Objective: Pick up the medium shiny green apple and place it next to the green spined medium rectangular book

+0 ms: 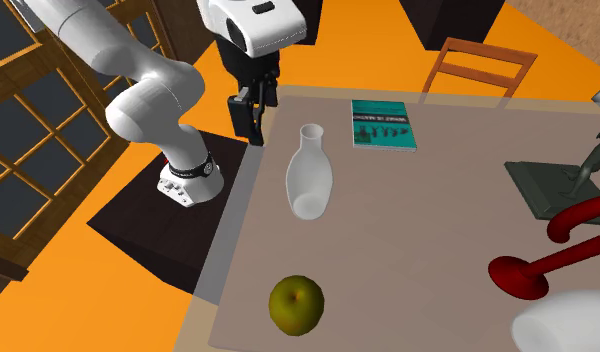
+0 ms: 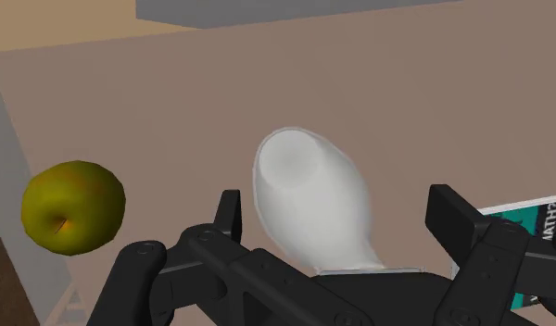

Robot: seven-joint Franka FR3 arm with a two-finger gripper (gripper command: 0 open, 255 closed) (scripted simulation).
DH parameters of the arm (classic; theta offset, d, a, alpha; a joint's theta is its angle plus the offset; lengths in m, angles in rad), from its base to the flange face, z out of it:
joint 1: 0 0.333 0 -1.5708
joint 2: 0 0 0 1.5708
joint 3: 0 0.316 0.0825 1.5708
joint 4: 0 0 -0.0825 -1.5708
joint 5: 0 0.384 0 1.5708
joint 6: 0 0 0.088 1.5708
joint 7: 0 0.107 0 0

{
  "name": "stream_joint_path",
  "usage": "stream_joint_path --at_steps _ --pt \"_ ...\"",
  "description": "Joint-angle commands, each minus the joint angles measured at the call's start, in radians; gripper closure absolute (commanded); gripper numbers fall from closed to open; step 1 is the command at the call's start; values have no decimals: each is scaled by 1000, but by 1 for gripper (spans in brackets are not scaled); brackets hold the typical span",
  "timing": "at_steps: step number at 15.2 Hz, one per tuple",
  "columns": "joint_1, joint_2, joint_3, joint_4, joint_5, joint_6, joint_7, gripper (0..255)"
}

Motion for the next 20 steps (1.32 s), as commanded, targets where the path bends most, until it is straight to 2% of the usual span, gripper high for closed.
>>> stream_joint_path --at_steps 1,6,11,15,20 --pt "-2 41 -35 -5 -20 51 -51 0" --pt "-3 170 -129 20 -50 168 -184 0" --pt "8 328 -222 80 -42 275 -325 0" --pt "19 474 -292 154 1 348 -449 0" --pt "18 654 -350 263 92 404 -599 0"
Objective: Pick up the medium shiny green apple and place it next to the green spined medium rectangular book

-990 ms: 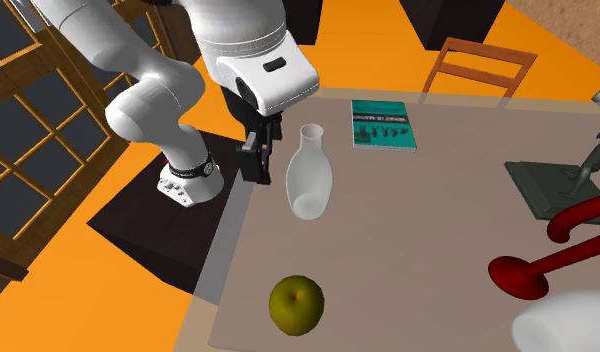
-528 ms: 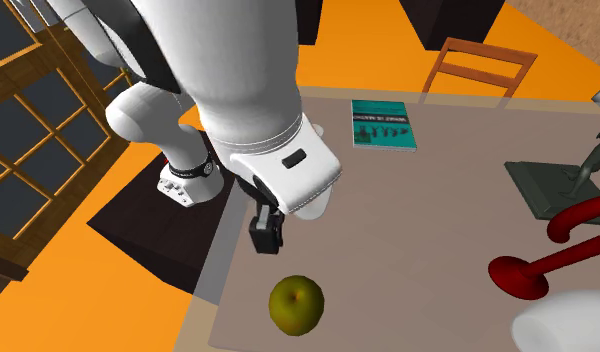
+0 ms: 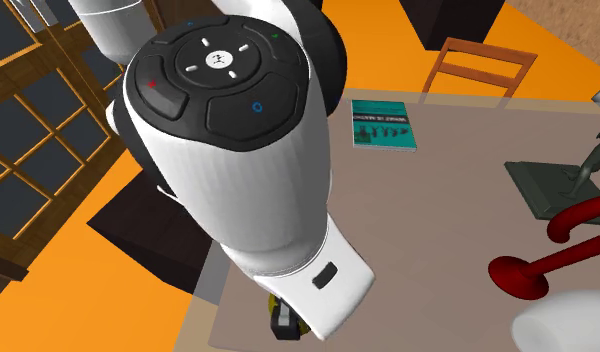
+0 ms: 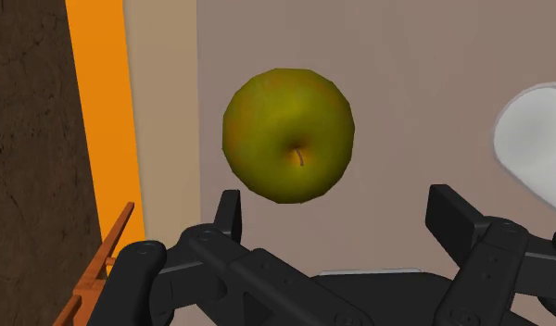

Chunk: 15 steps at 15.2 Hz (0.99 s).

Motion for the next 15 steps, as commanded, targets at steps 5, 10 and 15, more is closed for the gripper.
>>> stream_joint_path --at_steps 5,10,15 --pt "-1 63 -9 -17 39 71 -44 0" --pt "-1 79 -8 -37 51 104 -52 0" --pt "-1 79 -8 -37 51 104 -52 0"
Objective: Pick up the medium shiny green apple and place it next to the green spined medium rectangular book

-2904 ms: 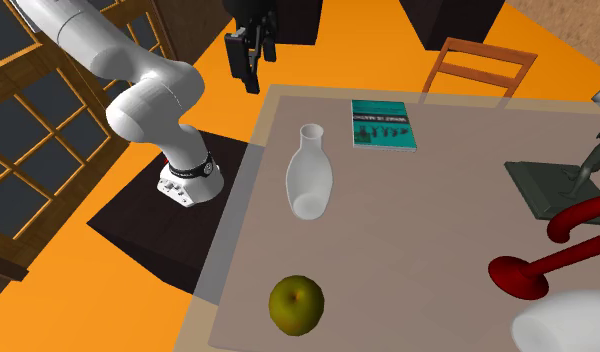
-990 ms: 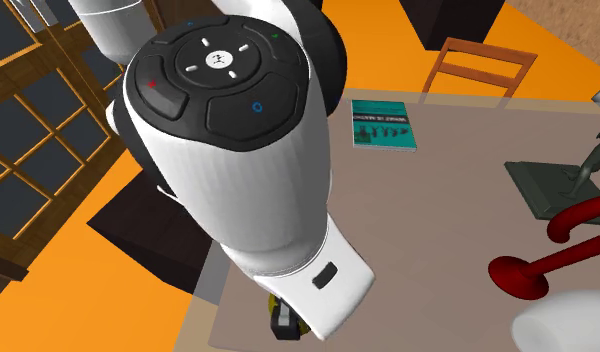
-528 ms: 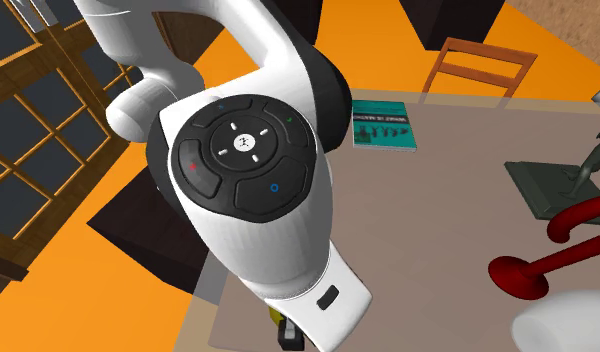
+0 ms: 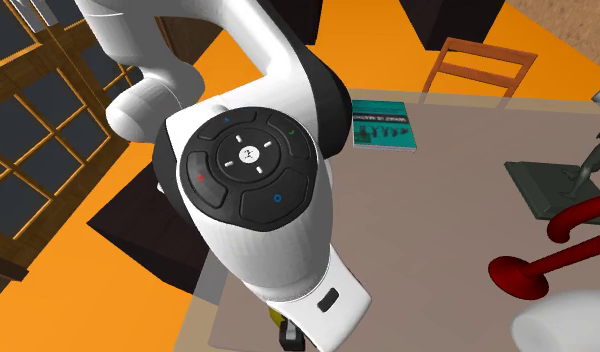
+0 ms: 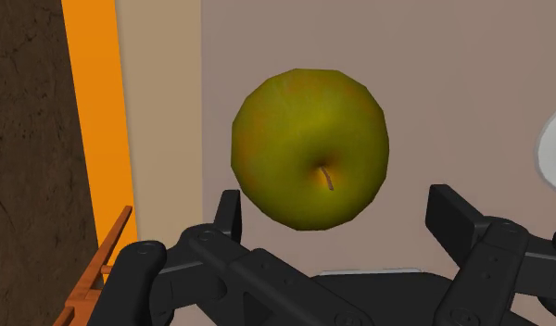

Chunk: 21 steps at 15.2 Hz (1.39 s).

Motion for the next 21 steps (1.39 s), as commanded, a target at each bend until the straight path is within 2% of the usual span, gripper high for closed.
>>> stream_joint_path --at_steps 1,10,21 --pt "0 0 0 0 0 0 0 255" --pt "0 0 0 0 0 0 0 255" --pt "2 -63 6 90 -44 -141 42 255"
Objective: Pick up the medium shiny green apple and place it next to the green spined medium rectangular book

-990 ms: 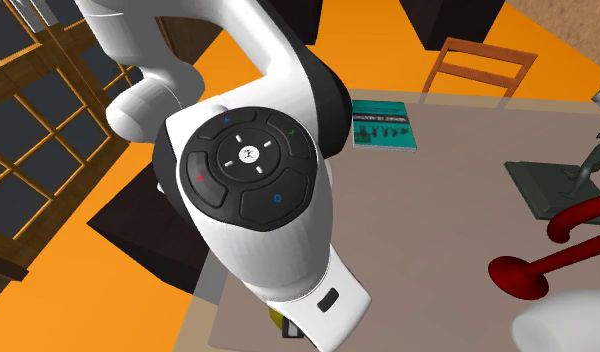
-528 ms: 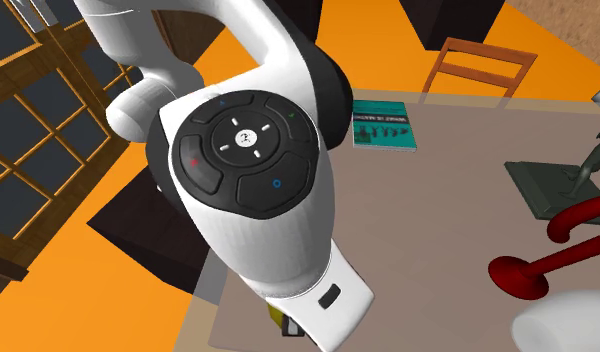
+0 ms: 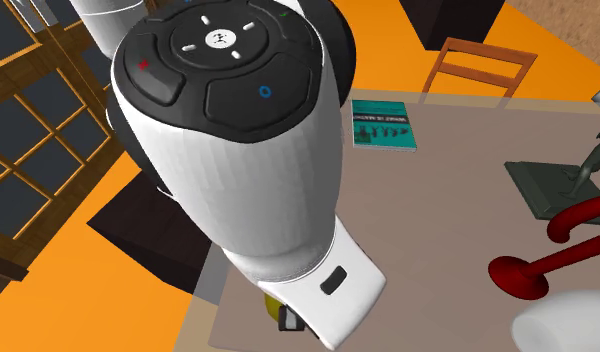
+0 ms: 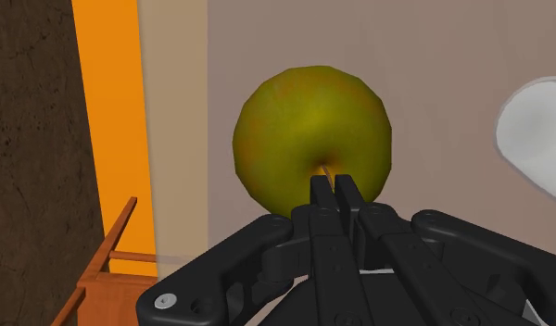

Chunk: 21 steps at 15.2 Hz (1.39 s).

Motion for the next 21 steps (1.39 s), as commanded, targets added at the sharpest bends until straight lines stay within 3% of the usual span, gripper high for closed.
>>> stream_joint_path --at_steps 1,21 --pt "1 -7 2 19 -4 -25 7 255" --pt "5 -40 11 257 -26 -290 41 255"
